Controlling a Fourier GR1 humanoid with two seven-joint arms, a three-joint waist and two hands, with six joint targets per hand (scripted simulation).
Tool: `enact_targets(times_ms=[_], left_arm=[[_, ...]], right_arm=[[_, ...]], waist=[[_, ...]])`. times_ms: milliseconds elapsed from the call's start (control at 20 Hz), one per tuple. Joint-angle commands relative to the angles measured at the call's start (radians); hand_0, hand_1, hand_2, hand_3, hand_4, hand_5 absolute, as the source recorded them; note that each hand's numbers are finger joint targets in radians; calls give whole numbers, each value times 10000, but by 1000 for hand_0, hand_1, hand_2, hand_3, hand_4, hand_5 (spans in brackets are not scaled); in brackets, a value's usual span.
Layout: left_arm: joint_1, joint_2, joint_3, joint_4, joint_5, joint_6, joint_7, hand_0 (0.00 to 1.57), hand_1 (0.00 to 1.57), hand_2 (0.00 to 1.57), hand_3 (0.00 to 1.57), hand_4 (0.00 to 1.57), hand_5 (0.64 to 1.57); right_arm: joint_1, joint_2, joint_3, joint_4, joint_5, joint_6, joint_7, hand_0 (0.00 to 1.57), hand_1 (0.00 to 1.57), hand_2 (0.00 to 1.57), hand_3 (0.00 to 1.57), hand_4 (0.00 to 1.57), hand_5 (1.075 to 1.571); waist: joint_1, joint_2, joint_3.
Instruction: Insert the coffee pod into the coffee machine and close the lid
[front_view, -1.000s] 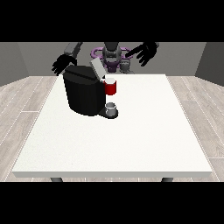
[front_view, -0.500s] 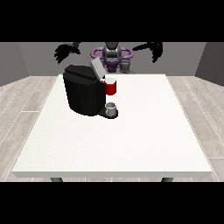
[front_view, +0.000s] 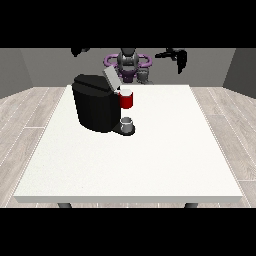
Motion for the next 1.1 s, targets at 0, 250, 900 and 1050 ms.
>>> enact_targets(times_ms=[0, 250, 900, 1050], left_arm=[[242, -456, -165, -746, 421, 24, 624, 0, 0, 0, 0, 27, 1571], [778, -317, -438, -1888, 778, -313, 273, 0, 0, 0, 0, 204, 1571], [2373, -572, -1672, -4908, 1872, 502, 1559, 0, 0, 0, 0, 0, 1571], [2219, -239, -1442, -4937, 1783, 498, 1050, 0, 0, 0, 0, 0, 1571]], right_arm=[[-431, -31, 191, -158, 112, 183, 53, 0, 0, 0, 0, 0, 1571], [-1281, -120, 324, 82, 474, 228, 48, 0, 0, 0, 0, 239, 1571], [-2340, 165, 126, 1501, 489, 579, -203, 0, 0, 0, 0, 0, 1571], [-3078, -105, -301, 1803, -21, 1090, -327, 0, 0, 0, 0, 0, 1571]], waist=[[381, 134, 5], [677, 925, 4], [691, 1944, 4], [579, 2626, 4]])
